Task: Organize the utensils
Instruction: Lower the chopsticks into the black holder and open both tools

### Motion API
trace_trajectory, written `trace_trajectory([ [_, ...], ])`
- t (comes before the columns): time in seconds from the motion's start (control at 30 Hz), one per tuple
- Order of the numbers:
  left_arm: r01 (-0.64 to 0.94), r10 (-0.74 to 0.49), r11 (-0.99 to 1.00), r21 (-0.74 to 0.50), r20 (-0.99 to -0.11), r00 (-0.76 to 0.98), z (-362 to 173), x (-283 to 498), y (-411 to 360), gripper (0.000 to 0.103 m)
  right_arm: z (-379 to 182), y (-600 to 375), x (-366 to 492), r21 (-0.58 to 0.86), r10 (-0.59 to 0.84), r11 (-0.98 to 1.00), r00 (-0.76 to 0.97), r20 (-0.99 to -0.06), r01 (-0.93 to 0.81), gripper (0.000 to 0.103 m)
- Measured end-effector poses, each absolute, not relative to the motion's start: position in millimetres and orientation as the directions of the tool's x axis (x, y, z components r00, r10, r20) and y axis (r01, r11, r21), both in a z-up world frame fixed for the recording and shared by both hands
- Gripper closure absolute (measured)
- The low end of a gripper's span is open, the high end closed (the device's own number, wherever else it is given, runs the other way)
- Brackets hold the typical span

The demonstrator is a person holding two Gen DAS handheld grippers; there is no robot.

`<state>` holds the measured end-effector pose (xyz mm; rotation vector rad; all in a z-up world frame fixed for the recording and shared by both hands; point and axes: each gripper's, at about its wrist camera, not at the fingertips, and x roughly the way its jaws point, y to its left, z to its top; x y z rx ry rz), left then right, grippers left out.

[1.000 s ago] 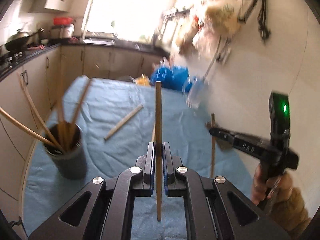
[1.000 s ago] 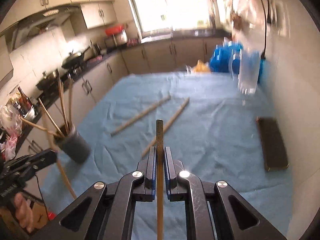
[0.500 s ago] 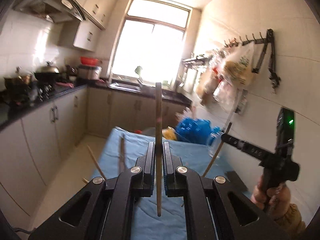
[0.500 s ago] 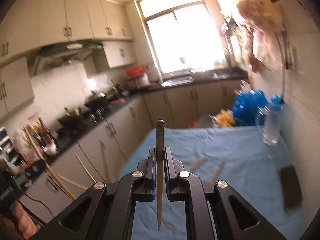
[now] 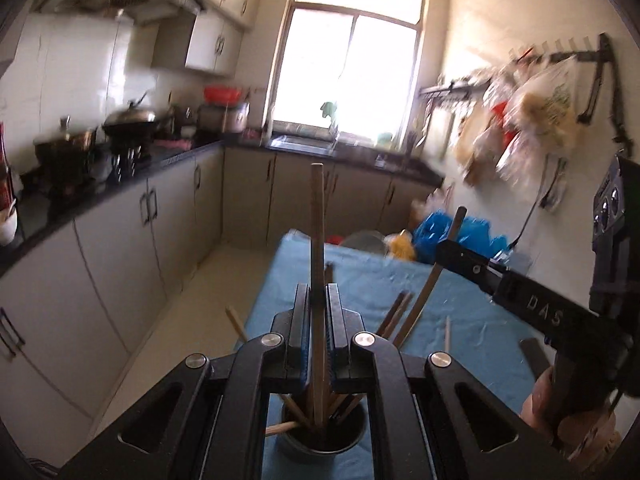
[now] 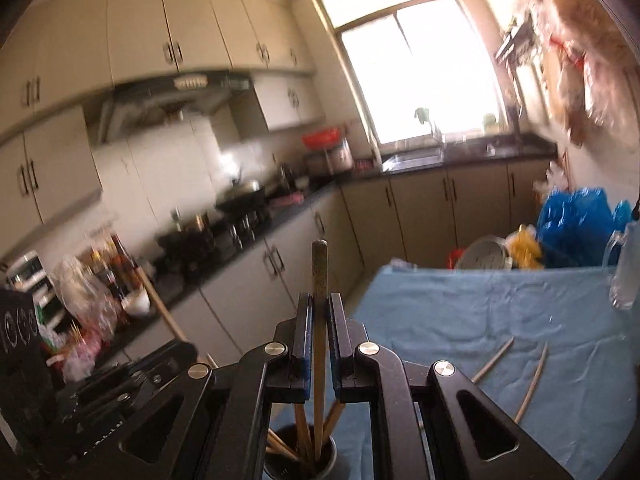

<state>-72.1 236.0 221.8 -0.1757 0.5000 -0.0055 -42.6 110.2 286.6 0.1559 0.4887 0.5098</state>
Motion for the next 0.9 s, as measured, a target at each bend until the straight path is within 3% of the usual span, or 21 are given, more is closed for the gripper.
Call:
trace_trajectory([
  [0.17, -0.043, -0.055, 0.981, -0.187, -0.492, 0.869, 213.8, -66.5, 240.5, 0.097, 251.2, 118.4, -23.4, 0.256, 0.493, 0.870, 0.713, -0.499, -0.422, 0.095],
  [0.23, -0.047, -0.051, 0.981, -0.190, -0.483, 0.874, 216.1, -68.7, 242.2, 0.094, 245.2, 116.2, -19.5, 0.266, 0.498, 0.867, 0.704, -0.506, -0.421, 0.094],
  [0.27, -0.048, -0.052, 0.980, -0.193, -0.479, 0.876, 217.8, -70.3, 243.6, 0.088, 243.3, 114.5, -19.0, 0.272, 0.501, 0.865, 0.703, -0.505, -0.421, 0.094],
  [0.3, -0.051, -0.050, 0.979, -0.199, -0.473, 0.880, 219.6, -73.2, 245.4, 0.078, 243.3, 113.3, -17.9, 0.271, 0.500, 0.866, 0.704, -0.504, -0.421, 0.090],
  [0.37, -0.053, -0.047, 0.977, -0.206, -0.451, 0.891, 223.5, -79.7, 245.3, 0.067, 244.7, 112.4, -17.9, 0.265, 0.495, 0.869, 0.711, -0.500, -0.418, 0.075],
  [0.43, -0.054, -0.036, 0.979, -0.197, -0.426, 0.904, 229.2, -88.8, 243.2, 0.066, 250.1, 106.1, -22.0, 0.261, 0.489, 0.872, 0.730, -0.478, -0.414, 0.058],
  [0.57, -0.032, -0.048, 0.980, -0.197, -0.390, 0.920, 237.3, -108.6, 233.8, 0.062, 264.7, 85.3, -29.5, 0.265, 0.472, 0.881, 0.760, -0.446, -0.392, 0.057],
  [0.7, 0.004, -0.079, 0.979, -0.203, -0.362, 0.929, 235.9, -129.2, 219.1, 0.051, 266.6, 50.2, -35.7, 0.246, 0.402, 0.914, 0.805, -0.438, -0.322, 0.040],
  [0.77, 0.021, -0.095, 0.979, -0.202, -0.365, 0.926, 228.6, -137.4, 210.2, 0.049, 256.1, 27.7, -34.5, 0.249, 0.356, 0.931, 0.813, -0.461, -0.266, 0.040],
  [0.9, 0.057, -0.146, 0.973, -0.223, -0.407, 0.901, 206.4, -148.5, 190.7, 0.049, 206.9, -10.4, -17.6, 0.234, 0.272, 0.959, 0.752, -0.601, -0.159, 0.040],
])
